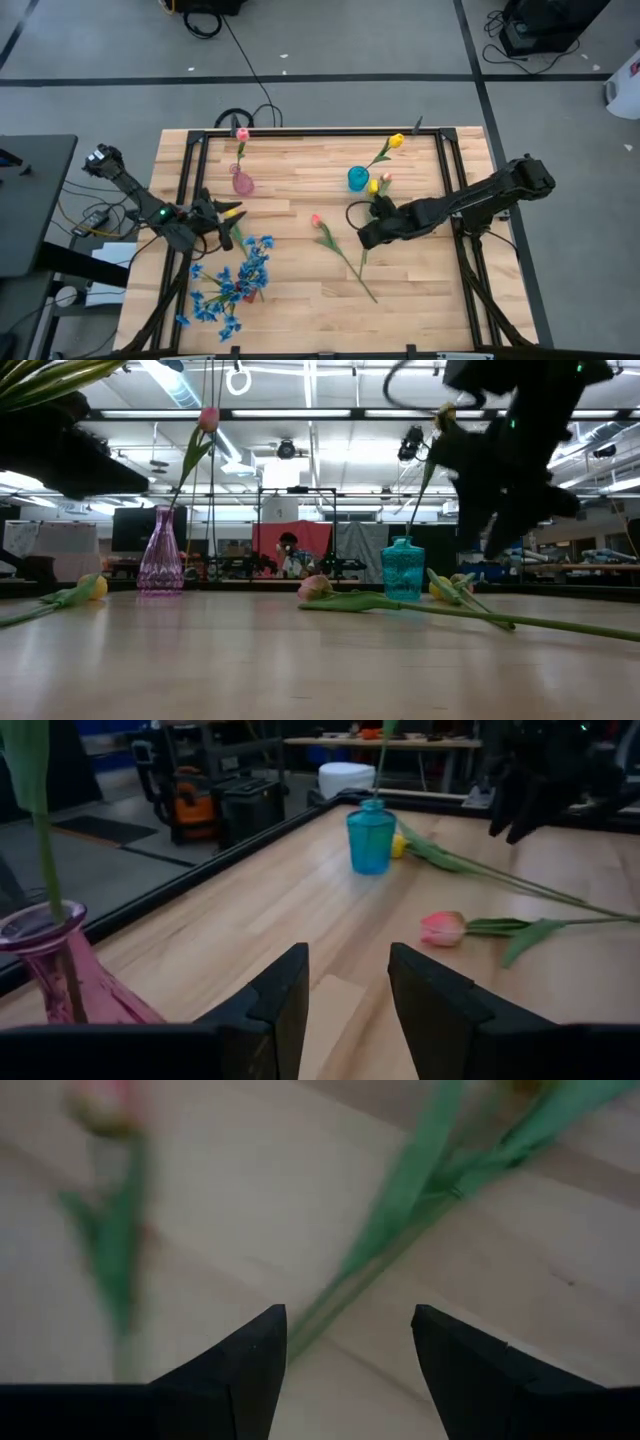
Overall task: Sort flowers into vase by color
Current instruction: Put the right pink tulip into the violet vase
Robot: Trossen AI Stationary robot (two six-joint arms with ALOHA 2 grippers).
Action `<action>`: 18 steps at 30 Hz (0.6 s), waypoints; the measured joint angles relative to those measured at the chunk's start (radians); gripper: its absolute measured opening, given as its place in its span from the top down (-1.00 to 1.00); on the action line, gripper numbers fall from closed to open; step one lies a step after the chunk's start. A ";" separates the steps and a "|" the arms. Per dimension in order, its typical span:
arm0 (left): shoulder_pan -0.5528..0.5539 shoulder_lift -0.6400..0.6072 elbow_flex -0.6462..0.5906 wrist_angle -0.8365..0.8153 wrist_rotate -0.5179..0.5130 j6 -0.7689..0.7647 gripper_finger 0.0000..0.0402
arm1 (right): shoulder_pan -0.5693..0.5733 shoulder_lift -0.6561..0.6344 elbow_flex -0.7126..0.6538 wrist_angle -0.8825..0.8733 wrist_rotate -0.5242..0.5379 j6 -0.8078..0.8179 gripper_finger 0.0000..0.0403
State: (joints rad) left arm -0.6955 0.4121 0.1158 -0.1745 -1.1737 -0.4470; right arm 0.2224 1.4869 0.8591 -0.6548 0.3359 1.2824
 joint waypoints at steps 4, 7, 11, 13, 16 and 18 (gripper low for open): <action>0.056 -0.001 0.000 0.003 0.014 0.031 0.27 | -0.010 0.087 -0.002 0.002 0.016 0.024 -0.14; 0.081 -0.001 0.000 0.022 -0.041 0.075 0.27 | -0.023 0.144 0.009 0.004 0.032 0.025 -0.13; 0.093 -0.001 0.000 0.046 -0.063 0.108 0.27 | -0.045 0.198 0.009 0.007 0.037 0.027 -0.04; 0.094 -0.001 0.000 0.052 -0.062 0.118 0.27 | -0.053 0.210 0.009 0.010 0.037 0.027 0.07; 0.094 0.000 0.000 0.051 -0.045 0.129 0.27 | -0.057 0.214 0.009 0.012 0.037 0.024 0.28; 0.094 0.000 0.000 0.051 -0.031 0.129 0.27 | -0.058 0.212 0.009 0.006 0.037 0.024 0.44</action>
State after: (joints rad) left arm -0.6019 0.4118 0.1158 -0.1238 -1.2047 -0.3180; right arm 0.1646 1.6989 0.8684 -0.6489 0.3729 1.3062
